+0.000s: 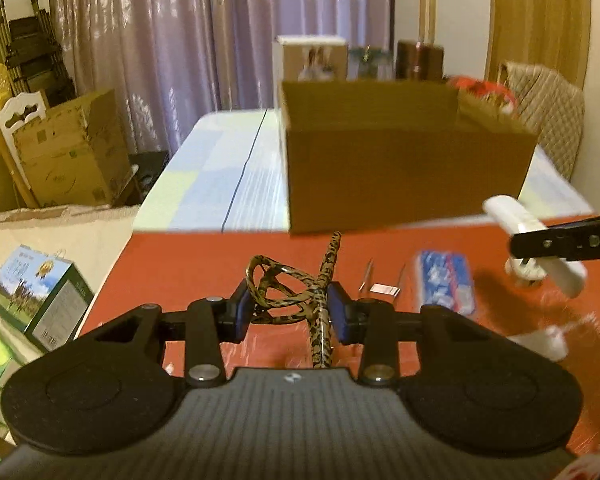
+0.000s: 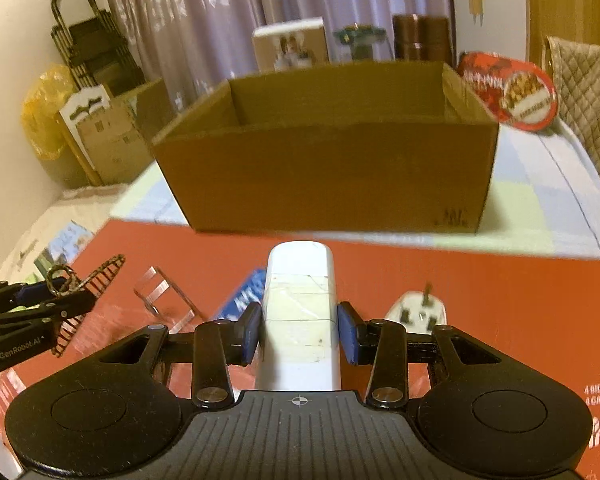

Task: Organize rigid objects
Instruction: 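Carry the cord with the left gripper while the right gripper carries the white device to the box, then lower the cord into the box and open the left gripper while the right gripper releases the white device, then withdraw both tools from the box back over the mat, then grasp the white remote with the right gripper while the left gripper approaches the wire rack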

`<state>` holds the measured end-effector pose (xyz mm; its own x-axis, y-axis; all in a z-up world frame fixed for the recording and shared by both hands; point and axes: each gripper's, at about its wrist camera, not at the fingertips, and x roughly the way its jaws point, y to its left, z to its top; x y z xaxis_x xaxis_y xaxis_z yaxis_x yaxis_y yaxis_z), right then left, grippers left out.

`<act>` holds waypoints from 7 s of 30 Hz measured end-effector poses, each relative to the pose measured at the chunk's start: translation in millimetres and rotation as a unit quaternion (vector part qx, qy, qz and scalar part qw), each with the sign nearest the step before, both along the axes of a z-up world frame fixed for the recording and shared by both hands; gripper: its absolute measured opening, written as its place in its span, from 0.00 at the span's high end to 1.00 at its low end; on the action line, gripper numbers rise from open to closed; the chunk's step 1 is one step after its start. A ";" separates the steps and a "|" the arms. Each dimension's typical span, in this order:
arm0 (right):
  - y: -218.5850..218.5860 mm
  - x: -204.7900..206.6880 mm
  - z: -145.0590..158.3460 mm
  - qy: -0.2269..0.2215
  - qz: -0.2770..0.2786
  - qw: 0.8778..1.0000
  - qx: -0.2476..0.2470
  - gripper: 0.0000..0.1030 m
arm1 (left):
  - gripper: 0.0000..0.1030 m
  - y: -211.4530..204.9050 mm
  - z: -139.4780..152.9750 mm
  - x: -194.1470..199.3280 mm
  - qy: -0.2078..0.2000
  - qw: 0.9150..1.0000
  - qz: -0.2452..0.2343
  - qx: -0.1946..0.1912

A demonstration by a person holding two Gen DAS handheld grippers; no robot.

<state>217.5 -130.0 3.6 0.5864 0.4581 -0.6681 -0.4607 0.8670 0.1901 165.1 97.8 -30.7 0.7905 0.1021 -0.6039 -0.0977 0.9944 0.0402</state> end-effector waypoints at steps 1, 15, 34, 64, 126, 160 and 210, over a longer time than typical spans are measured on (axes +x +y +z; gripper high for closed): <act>1.0 0.7 5.1 -0.007 0.000 1.000 0.003 0.64 | 0.67 -2.0 4.8 -0.8 -0.005 1.000 -0.002 -0.002; 13.3 29.7 69.9 -0.085 -0.046 0.993 0.061 0.64 | 0.67 -25.1 77.2 60.9 -0.086 0.996 -0.022 -0.028; -1.8 116.1 80.6 -0.091 -0.119 0.984 0.099 0.64 | 0.67 -22.6 83.2 180.3 -0.093 0.995 -0.023 -0.038; 8.3 160.0 42.6 -0.038 -0.126 0.985 0.108 0.64 | 0.67 -17.9 46.6 202.0 -0.057 0.997 -0.022 -0.040; -16.6 157.9 48.0 -0.071 -0.160 0.976 0.132 0.33 | 0.66 -16.4 52.5 195.8 -0.075 0.996 -0.014 -0.041; -69.1 30.4 49.1 -0.076 -0.135 0.983 0.101 0.33 | 0.60 -12.2 42.3 27.6 -0.079 0.996 -0.018 -0.025; 17.0 -54.4 -82.2 0.014 0.291 0.950 -0.109 0.48 | 0.50 -16.0 -35.5 -16.5 0.006 0.997 -0.075 0.002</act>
